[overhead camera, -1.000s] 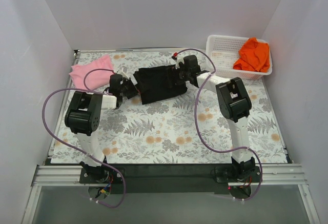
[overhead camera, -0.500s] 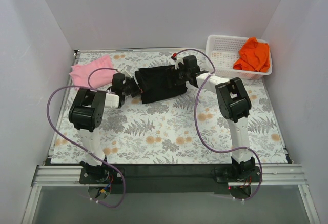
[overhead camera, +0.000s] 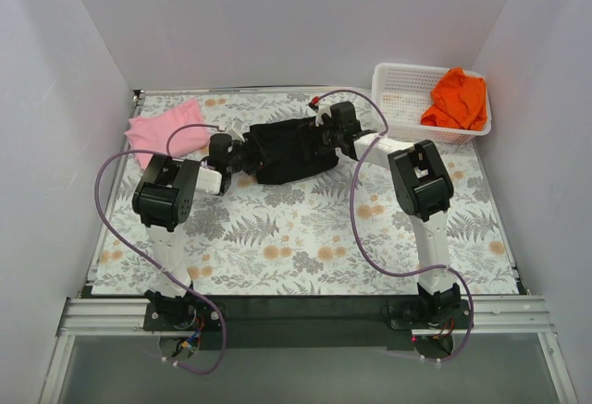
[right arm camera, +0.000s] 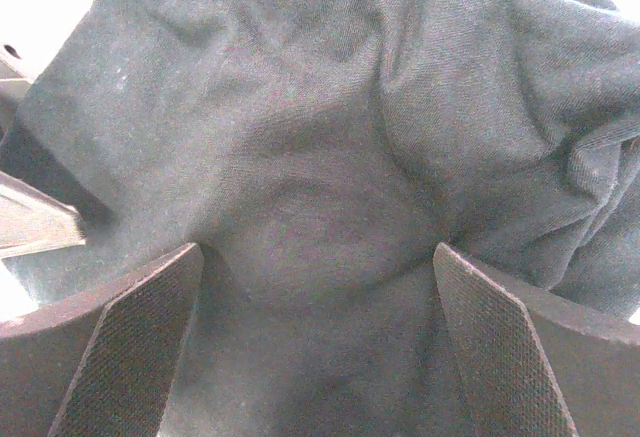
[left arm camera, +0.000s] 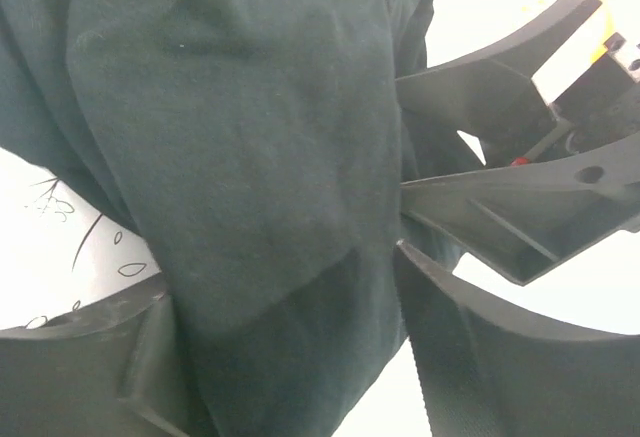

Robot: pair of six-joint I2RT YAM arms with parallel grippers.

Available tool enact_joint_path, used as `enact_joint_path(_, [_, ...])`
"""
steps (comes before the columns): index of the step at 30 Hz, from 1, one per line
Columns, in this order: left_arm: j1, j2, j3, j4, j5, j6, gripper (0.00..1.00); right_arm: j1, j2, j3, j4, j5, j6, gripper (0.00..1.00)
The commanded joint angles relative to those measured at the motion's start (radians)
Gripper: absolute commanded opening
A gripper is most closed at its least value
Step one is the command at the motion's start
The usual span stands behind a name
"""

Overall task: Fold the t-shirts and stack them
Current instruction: Neatly place the folded tshirt to the corner

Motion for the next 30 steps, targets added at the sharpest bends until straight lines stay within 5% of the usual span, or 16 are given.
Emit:
enact_joint_path(1, [-0.020,0.026,0.011,-0.006,0.037,-0.019,0.59,0.027,0.022,-0.044,-0.082,-0.035,0.029,0.89])
enact_joint_path(3, [-0.023,0.035,0.022,-0.003,0.035,-0.022,0.52,0.030,0.025,-0.049,-0.079,-0.038,0.030,0.89])
enact_joint_path(7, [-0.023,0.046,0.031,0.007,0.044,-0.028,0.00,0.036,0.025,-0.056,-0.074,-0.044,0.032,0.89])
enact_joint_path(15, [-0.014,-0.071,0.042,-0.159,-0.091,0.134,0.00,0.035,-0.059,-0.121,-0.068,-0.023,0.023,0.88])
enact_joint_path(30, [0.094,-0.151,0.329,-0.557,-0.187,0.337,0.00,0.033,-0.354,-0.366,-0.068,0.083,0.003,0.90])
